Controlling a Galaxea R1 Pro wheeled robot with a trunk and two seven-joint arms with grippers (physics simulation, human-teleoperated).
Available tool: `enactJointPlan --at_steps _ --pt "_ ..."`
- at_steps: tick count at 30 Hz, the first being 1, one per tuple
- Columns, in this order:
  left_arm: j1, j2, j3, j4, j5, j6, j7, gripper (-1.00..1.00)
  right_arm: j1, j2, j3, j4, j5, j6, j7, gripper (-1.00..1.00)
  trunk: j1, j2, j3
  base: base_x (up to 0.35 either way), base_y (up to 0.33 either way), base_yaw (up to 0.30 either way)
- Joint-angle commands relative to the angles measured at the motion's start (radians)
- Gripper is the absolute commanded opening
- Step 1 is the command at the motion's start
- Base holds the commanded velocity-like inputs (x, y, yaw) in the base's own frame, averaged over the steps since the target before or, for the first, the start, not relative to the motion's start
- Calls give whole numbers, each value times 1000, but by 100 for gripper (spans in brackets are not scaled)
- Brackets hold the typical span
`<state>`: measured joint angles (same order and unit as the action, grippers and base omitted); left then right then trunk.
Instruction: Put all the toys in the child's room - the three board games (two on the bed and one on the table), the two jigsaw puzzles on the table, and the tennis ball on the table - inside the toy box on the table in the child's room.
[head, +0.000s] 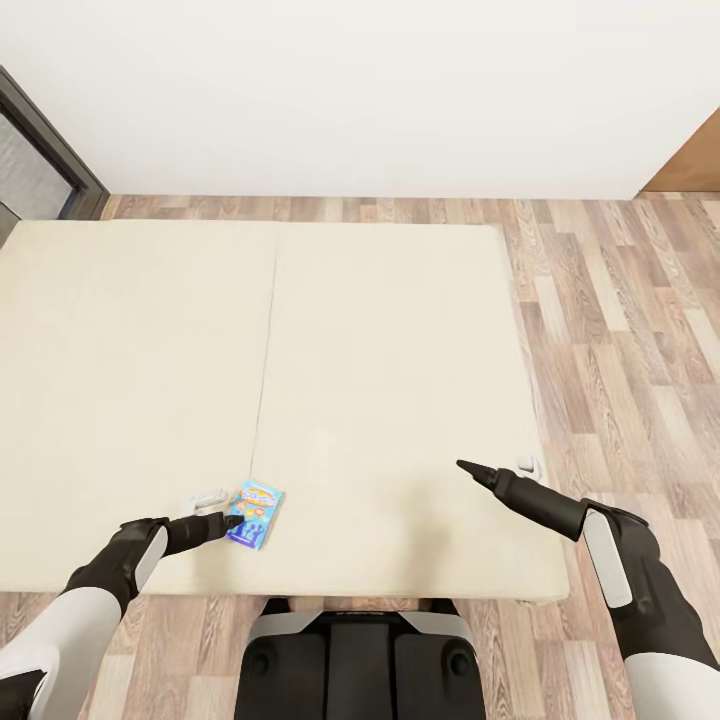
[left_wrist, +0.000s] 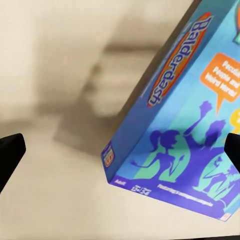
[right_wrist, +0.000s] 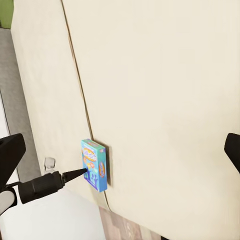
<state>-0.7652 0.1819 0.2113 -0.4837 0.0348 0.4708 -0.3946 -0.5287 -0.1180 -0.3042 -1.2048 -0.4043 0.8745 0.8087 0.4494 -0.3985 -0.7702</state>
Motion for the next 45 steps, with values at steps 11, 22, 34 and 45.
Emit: enactJointPlan --at_steps 11,22,34,45 --pt "0 -7 5 -1 3 11 0 100 -1 0 -1 1 0 4 3 100 1 -2 -1 0 -8 0" --pt "0 -16 5 -1 2 9 -1 100 -1 0 -1 1 0 4 3 100 1 -2 -1 0 -49 0" --pt "0 -18 5 -1 2 8 -3 100 -1 0 -1 1 1 5 3 100 1 -2 -1 0 -113 0" --pt "0 -18 4 -1 2 7 -4 100 -1 0 -1 1 1 5 3 100 1 -2 -1 0 -54 0"
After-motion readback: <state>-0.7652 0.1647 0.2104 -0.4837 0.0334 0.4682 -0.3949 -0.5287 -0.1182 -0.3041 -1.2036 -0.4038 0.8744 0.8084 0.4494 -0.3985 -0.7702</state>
